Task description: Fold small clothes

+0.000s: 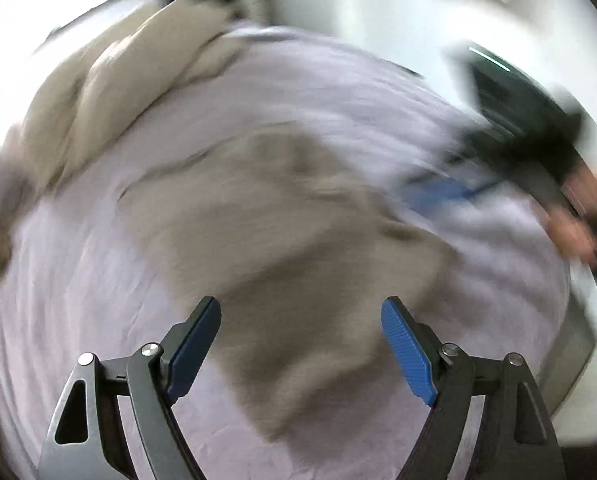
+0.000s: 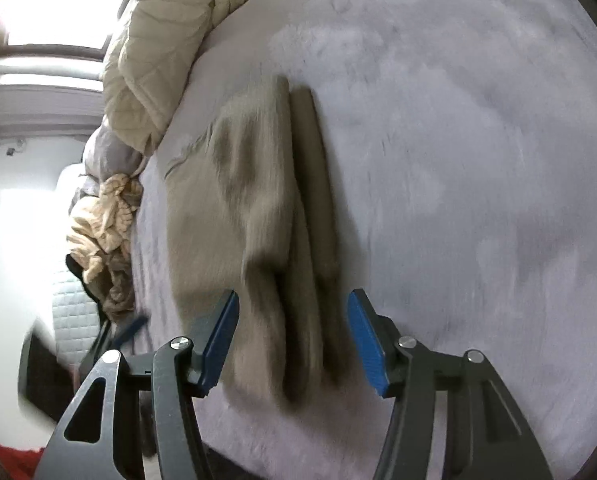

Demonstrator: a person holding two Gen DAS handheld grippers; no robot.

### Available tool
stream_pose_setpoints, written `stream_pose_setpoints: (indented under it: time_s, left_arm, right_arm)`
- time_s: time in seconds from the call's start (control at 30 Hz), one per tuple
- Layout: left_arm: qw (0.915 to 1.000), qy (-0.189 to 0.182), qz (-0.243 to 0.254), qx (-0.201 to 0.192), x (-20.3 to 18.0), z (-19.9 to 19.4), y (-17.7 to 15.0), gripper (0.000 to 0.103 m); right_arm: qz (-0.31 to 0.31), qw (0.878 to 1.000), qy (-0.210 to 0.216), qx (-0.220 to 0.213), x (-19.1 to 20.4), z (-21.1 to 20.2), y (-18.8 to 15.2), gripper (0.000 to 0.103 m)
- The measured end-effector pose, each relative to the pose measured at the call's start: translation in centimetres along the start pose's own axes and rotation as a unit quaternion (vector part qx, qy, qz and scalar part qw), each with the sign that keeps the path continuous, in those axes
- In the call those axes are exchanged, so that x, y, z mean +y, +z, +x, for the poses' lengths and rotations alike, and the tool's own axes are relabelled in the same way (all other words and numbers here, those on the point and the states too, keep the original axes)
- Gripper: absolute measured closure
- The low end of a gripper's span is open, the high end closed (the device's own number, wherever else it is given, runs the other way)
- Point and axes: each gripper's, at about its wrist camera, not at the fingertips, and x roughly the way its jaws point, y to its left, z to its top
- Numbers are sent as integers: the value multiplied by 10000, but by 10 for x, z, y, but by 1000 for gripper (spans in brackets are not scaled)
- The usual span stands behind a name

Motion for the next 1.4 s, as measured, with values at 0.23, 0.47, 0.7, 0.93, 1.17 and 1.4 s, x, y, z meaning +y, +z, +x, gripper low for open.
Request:
stream_pose_setpoints:
  time_s: [0.23, 0.47, 0.7, 0.93, 1.17, 1.4]
  left_arm:
    - [9697, -822, -2116, 899, 82, 59, -1, 22]
    - [9830, -636, -1491, 862, 76, 57, -7, 48]
    - [9867, -408, -1353, 807, 58, 57, -23, 41]
    - [9829, -148, -1710, 667, 56, 27, -33, 32]
    - [9800, 89, -1685, 1055, 42, 47, -41, 32]
    - [9722, 99, -1993, 1228, 41, 64, -56, 16]
  right_arm:
    - [257, 9996, 2, 65, 1, 16, -33, 86]
    - [-156, 9999, -49, -50, 26, 11, -38, 89]
    - [-106, 9958, -903, 103, -6, 35, -52, 78]
    - [-156, 9957, -868, -273, 12, -6, -53, 51]
    - [-911, 9934, -656, -228, 66, 30, -16, 63]
    - [232, 9973, -674, -195, 10, 52, -5, 79]
